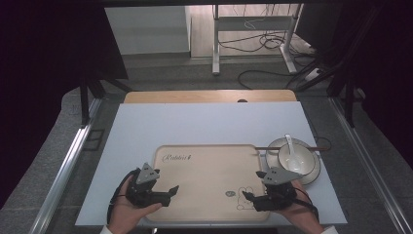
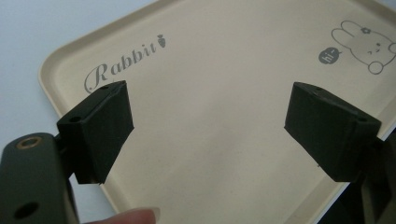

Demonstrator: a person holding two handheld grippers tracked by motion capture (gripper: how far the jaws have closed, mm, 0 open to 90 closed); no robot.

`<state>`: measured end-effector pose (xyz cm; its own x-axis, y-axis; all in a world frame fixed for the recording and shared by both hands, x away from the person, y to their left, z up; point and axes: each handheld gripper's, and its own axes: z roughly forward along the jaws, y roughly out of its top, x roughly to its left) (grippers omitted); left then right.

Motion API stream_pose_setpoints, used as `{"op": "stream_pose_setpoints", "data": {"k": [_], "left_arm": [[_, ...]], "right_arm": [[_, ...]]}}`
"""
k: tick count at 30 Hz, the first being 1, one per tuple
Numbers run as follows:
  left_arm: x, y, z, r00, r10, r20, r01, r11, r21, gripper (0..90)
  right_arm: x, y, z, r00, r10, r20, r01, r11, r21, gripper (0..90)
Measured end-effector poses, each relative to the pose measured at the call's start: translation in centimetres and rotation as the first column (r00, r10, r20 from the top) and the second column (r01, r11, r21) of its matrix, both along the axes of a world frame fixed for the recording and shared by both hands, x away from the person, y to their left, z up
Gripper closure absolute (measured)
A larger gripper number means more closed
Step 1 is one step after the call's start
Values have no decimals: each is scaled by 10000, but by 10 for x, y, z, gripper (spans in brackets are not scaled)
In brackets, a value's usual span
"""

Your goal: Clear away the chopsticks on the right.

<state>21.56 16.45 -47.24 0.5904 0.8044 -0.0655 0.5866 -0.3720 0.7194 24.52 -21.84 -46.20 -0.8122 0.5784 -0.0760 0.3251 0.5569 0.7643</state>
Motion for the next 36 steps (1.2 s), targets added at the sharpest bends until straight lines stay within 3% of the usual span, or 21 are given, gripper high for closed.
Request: {"op": "stream_pose_setpoints", "data": {"k": [10, 14, 23, 33, 36], "left_arm": [[5, 1, -5, 10000, 29, -30, -28, 9997, 229, 153], [5, 3, -5, 9999, 62, 106, -65, 9996, 289, 153], [7, 5, -5, 9997, 190, 163, -197, 9988, 451, 154], [7, 8, -5, 9985, 442, 308, -460, 9970, 628, 158], [8, 10, -4, 9985, 444, 315, -462, 9971, 610, 158]], "right_arm": [[2, -1, -1, 9999, 101, -124, -100, 9999, 40, 227], [1, -2, 2, 10000, -12, 61, 11, 9999, 149, 221], [4, -2, 3, 9999, -76, -85, 76, 10000, -27, 200], [11, -2, 38, 9993, -340, 142, 341, 9994, -5, 219], [17, -4, 47, 9994, -349, -89, 348, 9994, -34, 243]]}}
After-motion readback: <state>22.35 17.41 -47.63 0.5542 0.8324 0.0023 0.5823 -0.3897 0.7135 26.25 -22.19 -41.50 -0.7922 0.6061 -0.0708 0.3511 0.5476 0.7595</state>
